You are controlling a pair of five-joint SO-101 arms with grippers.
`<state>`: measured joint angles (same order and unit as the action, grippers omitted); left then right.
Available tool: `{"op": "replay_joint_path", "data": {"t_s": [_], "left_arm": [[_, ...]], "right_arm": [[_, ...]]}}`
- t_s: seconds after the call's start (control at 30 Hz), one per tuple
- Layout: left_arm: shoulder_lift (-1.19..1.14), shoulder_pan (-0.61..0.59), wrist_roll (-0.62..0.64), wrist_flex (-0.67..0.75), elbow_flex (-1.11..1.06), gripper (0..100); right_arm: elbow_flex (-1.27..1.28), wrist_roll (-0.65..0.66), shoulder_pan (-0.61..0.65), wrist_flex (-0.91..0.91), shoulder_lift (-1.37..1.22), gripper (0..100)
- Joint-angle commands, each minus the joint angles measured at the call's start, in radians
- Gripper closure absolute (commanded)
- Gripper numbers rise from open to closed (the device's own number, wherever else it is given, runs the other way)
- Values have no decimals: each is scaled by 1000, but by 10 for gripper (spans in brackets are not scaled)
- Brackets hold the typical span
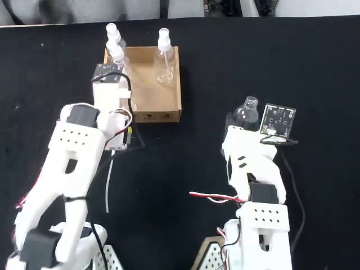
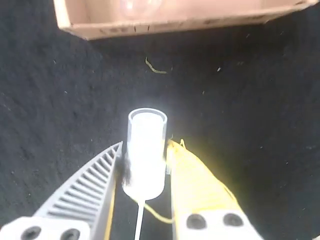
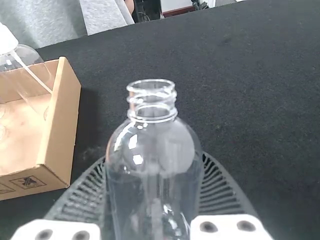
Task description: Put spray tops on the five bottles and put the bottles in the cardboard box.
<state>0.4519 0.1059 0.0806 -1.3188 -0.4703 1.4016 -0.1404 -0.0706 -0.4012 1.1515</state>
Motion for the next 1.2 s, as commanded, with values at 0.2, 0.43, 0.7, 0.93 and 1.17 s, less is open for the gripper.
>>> {"op": "replay_joint_path", "data": {"t_s": [0.2, 0.43, 0.7, 0.93, 1.17], "left_arm": [[216, 4, 12, 15, 127, 971], [252, 5, 104, 15, 234, 971], [262, 5, 192, 12, 320, 971], [269, 5, 196, 9, 292, 971], [425, 1, 261, 46, 174, 971]], "right_arm": [[-7, 12, -25, 32, 33, 917], [-7, 12, -25, 32, 33, 917], [-7, 12, -20, 32, 35, 917], [-7, 12, -18, 31, 36, 917], [-7, 12, -17, 28, 38, 917]]}}
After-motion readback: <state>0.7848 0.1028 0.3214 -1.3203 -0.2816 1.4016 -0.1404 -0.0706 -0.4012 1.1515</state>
